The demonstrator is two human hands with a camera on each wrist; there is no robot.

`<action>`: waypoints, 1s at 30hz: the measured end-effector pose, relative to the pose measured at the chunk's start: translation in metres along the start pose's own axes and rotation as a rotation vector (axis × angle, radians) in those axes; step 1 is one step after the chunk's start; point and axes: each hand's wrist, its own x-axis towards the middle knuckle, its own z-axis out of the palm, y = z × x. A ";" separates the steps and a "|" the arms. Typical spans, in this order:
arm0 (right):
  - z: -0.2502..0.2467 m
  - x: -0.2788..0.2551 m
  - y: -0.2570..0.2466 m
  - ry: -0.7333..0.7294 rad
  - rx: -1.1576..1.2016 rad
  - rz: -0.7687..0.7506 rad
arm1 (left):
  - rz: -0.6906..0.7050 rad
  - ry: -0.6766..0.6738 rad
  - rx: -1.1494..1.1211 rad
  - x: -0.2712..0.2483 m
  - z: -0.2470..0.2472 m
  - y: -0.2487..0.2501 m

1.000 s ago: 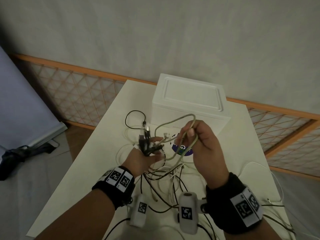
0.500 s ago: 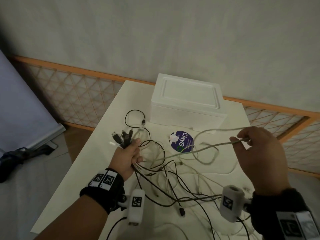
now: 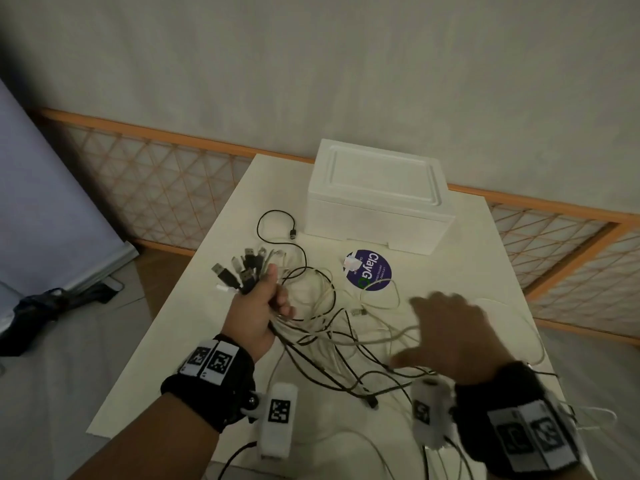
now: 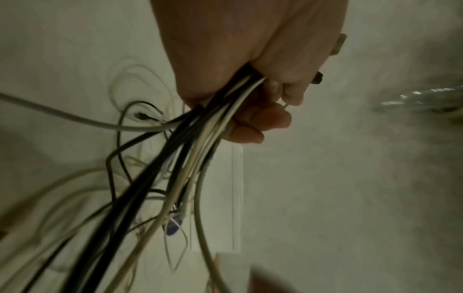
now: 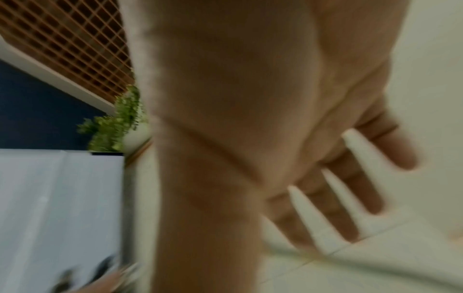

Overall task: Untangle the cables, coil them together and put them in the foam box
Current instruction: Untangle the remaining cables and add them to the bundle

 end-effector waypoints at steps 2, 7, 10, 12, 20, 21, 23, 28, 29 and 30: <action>-0.002 -0.002 -0.046 0.111 0.174 -0.287 | 0.021 -0.142 0.071 -0.018 0.017 0.000; 0.030 0.012 -0.109 0.254 0.521 -0.322 | 0.117 -0.302 0.075 -0.043 0.035 0.012; 0.047 0.016 -0.090 0.277 0.306 -0.321 | 0.092 -0.258 -0.090 -0.041 0.012 0.024; 0.060 0.017 -0.067 0.207 0.202 -0.279 | 0.071 -0.213 -0.198 -0.037 -0.009 0.032; 0.089 0.020 0.016 0.269 0.286 -0.084 | -0.049 0.102 -0.333 -0.017 -0.051 0.019; 0.091 0.022 0.019 0.253 0.282 -0.103 | -0.098 0.138 -0.322 -0.013 -0.053 0.011; 0.097 0.030 0.025 0.137 0.229 -0.132 | -0.189 0.205 -0.278 -0.008 -0.056 -0.005; 0.095 0.049 0.032 -0.377 0.149 -0.165 | -0.312 0.331 -0.135 -0.005 -0.056 -0.043; 0.088 0.052 0.031 -0.429 0.204 -0.191 | -0.328 0.349 -0.125 -0.004 -0.056 -0.048; 0.078 0.055 0.028 -0.437 0.287 -0.230 | -0.342 0.366 -0.123 -0.004 -0.056 -0.052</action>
